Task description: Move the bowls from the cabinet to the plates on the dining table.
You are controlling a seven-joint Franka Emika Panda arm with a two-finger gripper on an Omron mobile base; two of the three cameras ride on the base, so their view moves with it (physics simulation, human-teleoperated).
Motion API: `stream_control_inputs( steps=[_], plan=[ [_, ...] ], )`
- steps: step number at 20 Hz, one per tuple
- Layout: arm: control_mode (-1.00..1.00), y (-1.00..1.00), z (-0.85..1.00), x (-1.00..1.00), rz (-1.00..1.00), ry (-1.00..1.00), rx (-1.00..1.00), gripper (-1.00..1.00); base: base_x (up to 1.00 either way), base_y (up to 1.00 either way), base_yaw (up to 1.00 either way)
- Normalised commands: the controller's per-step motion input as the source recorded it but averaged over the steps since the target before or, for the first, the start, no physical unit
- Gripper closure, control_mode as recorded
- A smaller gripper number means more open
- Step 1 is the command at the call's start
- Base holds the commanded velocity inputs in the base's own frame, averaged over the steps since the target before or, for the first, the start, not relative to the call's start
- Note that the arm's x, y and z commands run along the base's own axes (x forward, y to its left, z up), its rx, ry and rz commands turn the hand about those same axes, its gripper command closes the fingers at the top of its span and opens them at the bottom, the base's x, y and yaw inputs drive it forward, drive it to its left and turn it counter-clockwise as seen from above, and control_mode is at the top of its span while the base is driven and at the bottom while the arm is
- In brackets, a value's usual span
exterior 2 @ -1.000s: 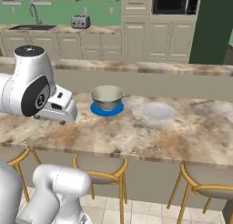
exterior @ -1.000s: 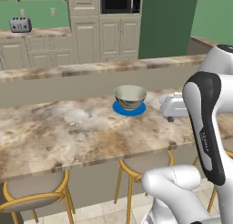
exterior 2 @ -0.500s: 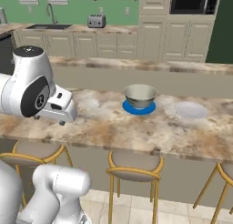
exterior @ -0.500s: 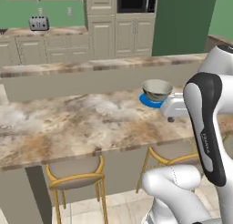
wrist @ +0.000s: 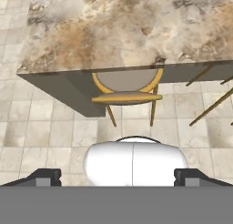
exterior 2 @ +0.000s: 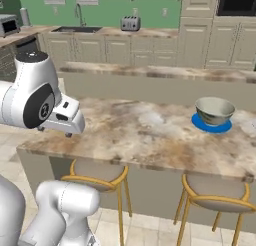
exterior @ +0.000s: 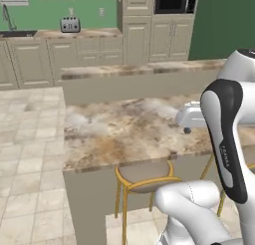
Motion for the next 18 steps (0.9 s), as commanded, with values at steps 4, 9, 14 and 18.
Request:
stream_control_inputs(
  steps=[4,9,14,18],
  plan=[
    [1.0,0.0,0.0,0.0,0.0,0.0,0.0,-1.0,-0.04,1.0,0.03],
    [1.0,0.0,0.0,0.0,0.0,0.0,0.0,-1.0,0.01,1.0,0.0],
    [1.0,0.0,0.0,0.0,0.0,0.0,0.0,-1.0,0.14,0.96,0.0],
    [1.0,0.0,0.0,0.0,0.0,0.0,0.0,-1.0,0.42,0.82,0.0]
  ],
)
